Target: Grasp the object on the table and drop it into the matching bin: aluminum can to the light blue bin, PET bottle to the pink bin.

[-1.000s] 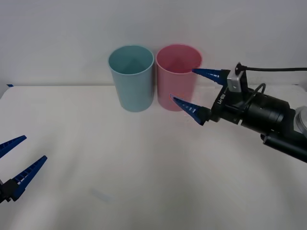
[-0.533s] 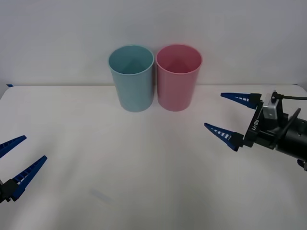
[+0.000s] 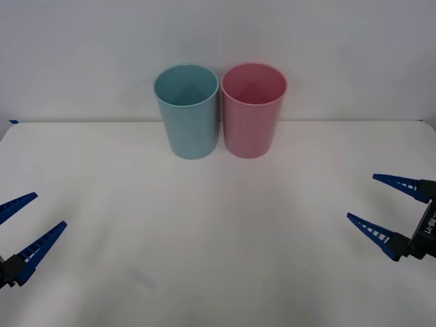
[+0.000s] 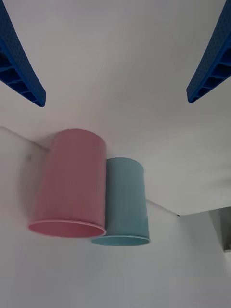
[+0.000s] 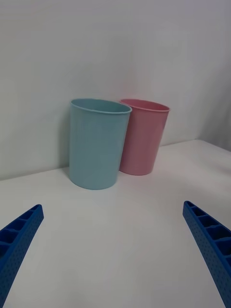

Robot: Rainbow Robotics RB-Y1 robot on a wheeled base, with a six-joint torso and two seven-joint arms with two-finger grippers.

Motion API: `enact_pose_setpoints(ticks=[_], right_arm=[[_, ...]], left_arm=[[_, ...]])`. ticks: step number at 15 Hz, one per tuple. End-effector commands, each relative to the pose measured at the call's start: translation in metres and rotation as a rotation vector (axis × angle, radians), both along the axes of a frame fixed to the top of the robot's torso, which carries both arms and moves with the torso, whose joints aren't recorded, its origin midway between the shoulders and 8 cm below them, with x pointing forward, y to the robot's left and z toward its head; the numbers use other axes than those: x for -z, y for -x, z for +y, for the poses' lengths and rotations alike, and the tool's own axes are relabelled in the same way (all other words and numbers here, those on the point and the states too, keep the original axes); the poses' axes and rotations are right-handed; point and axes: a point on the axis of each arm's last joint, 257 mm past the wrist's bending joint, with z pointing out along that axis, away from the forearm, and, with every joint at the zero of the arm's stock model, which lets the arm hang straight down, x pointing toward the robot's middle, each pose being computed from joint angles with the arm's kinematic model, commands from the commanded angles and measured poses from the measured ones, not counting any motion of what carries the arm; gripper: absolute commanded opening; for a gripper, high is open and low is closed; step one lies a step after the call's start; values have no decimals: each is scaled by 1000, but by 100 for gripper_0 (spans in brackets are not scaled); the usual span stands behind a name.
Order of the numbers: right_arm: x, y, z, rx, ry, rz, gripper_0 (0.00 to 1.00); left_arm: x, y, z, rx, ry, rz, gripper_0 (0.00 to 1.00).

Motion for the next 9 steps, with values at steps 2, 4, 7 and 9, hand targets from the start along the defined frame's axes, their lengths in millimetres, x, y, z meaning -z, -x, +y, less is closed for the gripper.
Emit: enact_pose_setpoints(ticks=[2,4,7,9], right_arm=[[10,20,-29,75,-31,32,100],[13,34,-40,99,-54,51,100],[20,53,-56,129,-61,80,100],[21,60,-62,140,-57,86,100]], left_arm=[[0,0,0,0,0,0,100],[0,0,0,0,0,0,100],[0,0,0,0,0,0,100],[0,0,0,0,0,0,100]])
